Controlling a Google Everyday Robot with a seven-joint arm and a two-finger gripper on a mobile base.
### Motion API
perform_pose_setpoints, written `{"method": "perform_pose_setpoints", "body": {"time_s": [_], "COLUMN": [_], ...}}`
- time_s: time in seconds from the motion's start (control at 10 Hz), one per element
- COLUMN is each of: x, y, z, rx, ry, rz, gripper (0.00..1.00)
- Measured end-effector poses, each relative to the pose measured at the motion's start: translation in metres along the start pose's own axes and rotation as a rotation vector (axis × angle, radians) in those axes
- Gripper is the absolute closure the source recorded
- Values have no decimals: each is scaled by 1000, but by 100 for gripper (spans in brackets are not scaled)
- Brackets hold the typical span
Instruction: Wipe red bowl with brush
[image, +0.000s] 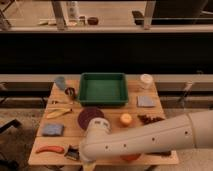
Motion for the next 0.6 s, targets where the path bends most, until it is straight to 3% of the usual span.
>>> {"method": "perform_pose_setpoints", "body": {"time_s": [0.2,0.6], "x": [13,49], "y": [-21,-20], "z": [7,13], "rx": [2,-8], "ry": [-32,-77], "rz": [29,119], "gripper": [20,20]}}
